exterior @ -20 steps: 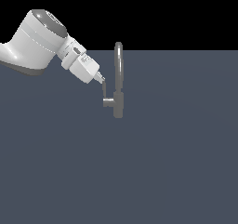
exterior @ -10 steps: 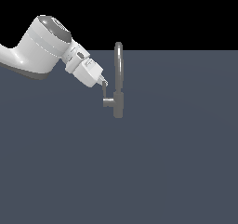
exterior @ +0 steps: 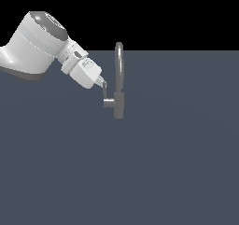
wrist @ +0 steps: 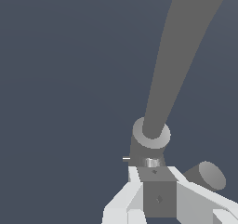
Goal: Turn on the faucet by rotating a designated handle.
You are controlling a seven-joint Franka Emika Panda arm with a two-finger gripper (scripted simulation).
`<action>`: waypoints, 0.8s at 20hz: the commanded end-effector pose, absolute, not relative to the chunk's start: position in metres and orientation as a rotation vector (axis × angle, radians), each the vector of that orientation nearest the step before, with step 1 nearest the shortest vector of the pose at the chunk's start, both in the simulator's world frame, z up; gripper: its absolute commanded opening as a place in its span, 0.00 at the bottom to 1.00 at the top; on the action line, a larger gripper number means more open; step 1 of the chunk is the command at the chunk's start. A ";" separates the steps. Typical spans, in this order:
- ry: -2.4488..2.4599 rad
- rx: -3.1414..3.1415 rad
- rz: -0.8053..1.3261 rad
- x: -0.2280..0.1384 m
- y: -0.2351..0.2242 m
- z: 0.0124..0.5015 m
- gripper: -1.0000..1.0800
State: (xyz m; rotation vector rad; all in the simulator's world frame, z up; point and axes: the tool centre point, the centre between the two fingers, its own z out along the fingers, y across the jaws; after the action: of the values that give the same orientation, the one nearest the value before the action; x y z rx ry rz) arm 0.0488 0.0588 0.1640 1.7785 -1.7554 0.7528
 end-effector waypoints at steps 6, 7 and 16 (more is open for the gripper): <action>-1.755 1.780 0.755 0.036 0.059 0.168 0.00; -1.755 1.780 0.755 0.033 0.059 0.167 0.00; -1.757 1.776 0.751 0.005 0.057 0.157 0.00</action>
State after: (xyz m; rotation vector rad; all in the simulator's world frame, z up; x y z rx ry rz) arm 0.0171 0.0581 0.1658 1.7836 -1.7657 0.7714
